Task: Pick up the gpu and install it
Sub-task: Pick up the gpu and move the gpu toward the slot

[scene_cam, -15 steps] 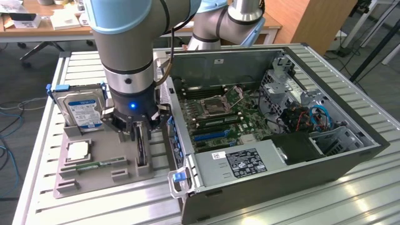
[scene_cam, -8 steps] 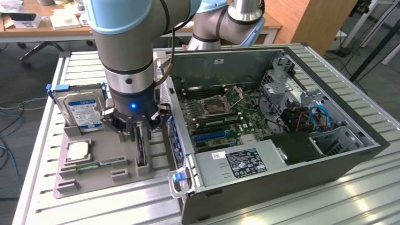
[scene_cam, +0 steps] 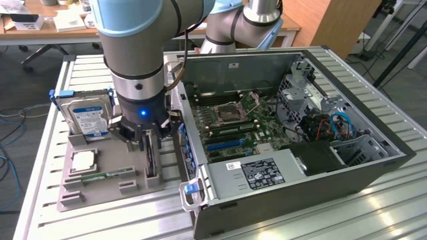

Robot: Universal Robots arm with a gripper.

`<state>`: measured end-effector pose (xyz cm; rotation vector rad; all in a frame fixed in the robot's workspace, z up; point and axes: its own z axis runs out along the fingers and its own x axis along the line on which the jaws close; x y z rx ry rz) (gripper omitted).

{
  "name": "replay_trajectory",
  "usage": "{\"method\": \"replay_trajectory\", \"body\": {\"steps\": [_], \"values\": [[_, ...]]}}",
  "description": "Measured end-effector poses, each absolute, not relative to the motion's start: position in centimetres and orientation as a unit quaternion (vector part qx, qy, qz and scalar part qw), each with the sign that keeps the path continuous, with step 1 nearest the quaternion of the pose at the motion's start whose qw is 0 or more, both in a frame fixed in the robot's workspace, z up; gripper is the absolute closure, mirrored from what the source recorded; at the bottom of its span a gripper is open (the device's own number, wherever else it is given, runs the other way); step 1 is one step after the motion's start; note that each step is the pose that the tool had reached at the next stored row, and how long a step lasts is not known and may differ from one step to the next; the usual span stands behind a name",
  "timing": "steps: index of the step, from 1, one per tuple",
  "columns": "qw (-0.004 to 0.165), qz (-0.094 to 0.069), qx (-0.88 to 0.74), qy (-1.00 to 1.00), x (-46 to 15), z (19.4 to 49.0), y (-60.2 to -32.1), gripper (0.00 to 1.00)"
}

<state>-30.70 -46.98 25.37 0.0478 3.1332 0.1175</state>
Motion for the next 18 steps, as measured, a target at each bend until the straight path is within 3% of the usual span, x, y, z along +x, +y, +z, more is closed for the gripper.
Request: {"method": "replay_trajectory", "body": {"steps": [18], "values": [[0.004,0.038,0.01,0.999,-30.71,24.83,-46.96,0.57]]}}
